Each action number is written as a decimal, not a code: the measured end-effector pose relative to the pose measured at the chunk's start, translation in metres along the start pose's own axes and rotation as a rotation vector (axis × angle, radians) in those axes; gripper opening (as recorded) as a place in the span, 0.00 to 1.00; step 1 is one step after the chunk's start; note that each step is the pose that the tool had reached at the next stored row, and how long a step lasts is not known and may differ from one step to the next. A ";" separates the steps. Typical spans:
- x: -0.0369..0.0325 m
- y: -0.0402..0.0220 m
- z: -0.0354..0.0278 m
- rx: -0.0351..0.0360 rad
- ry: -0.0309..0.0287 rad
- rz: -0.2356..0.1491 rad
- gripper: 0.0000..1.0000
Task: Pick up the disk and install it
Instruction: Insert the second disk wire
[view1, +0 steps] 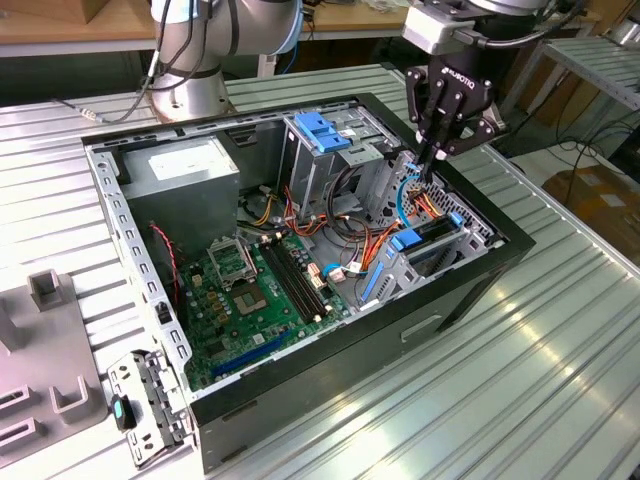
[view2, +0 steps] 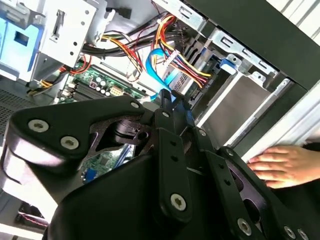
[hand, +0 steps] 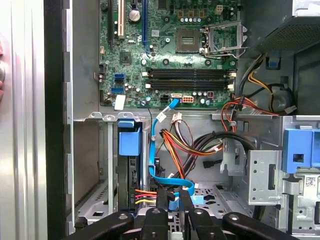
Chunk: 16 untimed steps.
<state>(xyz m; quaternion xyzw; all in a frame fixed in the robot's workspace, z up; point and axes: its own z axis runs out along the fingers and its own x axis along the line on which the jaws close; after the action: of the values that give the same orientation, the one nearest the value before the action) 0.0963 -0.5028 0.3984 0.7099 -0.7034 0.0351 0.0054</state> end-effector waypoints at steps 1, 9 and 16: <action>-0.0019 -0.0002 0.0004 -0.0001 0.0092 0.000 0.24; -0.0107 -0.0011 0.0061 -0.0006 0.0718 -0.003 0.24; -0.0112 -0.0007 0.0140 -0.0009 0.1086 -0.005 0.11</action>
<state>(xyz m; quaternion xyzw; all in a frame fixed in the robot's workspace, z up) 0.0976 -0.4925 0.3838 0.7086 -0.7004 0.0732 0.0439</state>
